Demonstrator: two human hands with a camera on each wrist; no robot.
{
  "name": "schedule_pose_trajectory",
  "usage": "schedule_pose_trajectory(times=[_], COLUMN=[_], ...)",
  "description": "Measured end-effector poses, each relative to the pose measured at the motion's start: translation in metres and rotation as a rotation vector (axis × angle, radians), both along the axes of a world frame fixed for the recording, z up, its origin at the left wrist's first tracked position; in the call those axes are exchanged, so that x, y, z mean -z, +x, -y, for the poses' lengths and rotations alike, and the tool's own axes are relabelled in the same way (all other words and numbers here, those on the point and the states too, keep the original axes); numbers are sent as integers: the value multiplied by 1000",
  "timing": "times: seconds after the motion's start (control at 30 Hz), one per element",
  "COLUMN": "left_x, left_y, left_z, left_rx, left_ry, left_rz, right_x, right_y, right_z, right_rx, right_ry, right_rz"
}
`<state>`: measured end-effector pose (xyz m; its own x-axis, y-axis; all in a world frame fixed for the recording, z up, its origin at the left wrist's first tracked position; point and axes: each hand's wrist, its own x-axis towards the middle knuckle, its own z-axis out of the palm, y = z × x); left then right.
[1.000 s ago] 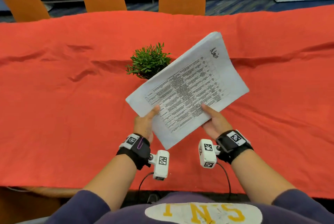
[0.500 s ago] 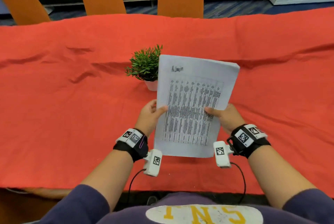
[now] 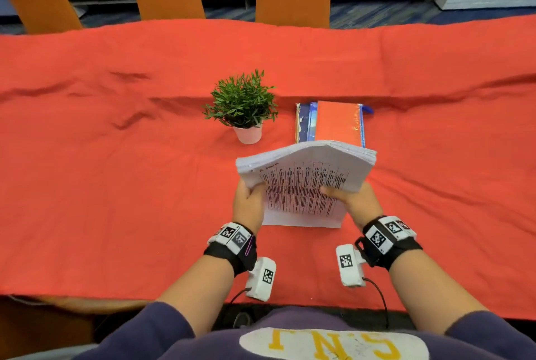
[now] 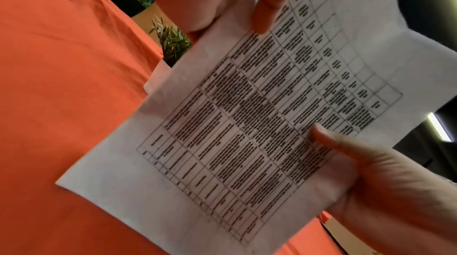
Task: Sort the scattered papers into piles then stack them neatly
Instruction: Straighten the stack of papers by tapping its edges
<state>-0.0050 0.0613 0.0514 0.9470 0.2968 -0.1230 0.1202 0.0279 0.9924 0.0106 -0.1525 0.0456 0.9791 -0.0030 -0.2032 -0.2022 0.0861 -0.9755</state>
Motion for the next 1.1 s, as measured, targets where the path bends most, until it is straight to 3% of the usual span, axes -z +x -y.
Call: schedule_pose_trajectory(times=[0.27, 0.57, 0.77, 1.1], left_x=[-18, -5, 3, 25], left_y=[-3, -8, -9, -14], left_z=[5, 4, 3, 3], left_rx=[-26, -69, -68, -40], left_ry=[49, -9, 47, 143], left_rz=[131, 70, 50, -2], right_x=[-14, 7, 12, 42], right_y=[-9, -19, -21, -22], right_z=[-14, -20, -17, -13], right_rx=[94, 65, 18, -4], right_ry=[-15, -39, -75, -332], right_rz=[125, 59, 51, -17])
